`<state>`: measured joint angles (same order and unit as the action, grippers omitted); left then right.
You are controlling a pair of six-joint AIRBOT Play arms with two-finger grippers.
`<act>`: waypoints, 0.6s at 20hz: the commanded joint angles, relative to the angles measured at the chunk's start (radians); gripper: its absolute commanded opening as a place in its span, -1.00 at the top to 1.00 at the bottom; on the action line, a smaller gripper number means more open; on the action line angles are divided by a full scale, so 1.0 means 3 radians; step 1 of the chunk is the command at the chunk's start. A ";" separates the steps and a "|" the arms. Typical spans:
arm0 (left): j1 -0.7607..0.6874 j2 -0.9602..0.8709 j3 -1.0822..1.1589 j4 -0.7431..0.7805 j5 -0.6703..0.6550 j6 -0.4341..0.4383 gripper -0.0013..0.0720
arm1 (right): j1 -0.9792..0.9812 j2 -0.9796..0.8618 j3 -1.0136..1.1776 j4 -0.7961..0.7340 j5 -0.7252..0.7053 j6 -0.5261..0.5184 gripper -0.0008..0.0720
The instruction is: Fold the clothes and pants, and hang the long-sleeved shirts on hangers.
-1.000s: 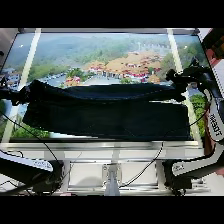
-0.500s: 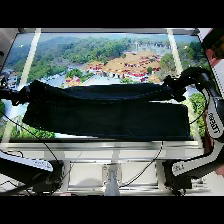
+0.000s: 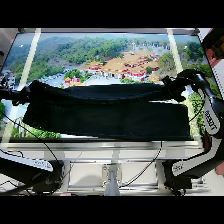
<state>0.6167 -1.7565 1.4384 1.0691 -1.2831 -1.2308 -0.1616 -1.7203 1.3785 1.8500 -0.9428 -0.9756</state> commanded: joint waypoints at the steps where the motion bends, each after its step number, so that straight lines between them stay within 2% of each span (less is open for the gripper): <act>1: 0.0000 -0.0006 -0.0001 0.0000 -0.0001 0.0000 0.77 | 0.0047 0.0230 0.0004 0.0014 0.0532 -0.0108 0.93; 4: 0.0000 -0.0006 -0.0001 0.0000 0.0000 0.0000 0.76 | 0.0047 0.0430 0.0004 0.0017 0.1447 -0.0088 0.93; 6: 0.0000 -0.0006 -0.0001 -0.0001 0.0000 0.0000 0.76 | 0.0075 0.0404 0.0003 -0.0008 0.1921 0.0098 0.93; 9: 0.0000 -0.0006 -0.0001 -0.0027 -0.0014 0.0000 0.77 | 0.0192 0.0200 0.0003 -0.0018 0.2336 0.0226 0.93; 12: 0.0000 -0.0006 -0.0001 -0.0075 -0.0045 0.0000 0.77 | 0.0300 -0.0031 0.0003 -0.0019 0.2785 0.0607 0.93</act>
<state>0.6167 -1.7576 1.4384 1.0595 -1.2903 -1.2312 -0.0986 -1.6802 1.3785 1.8469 -0.2836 -0.8886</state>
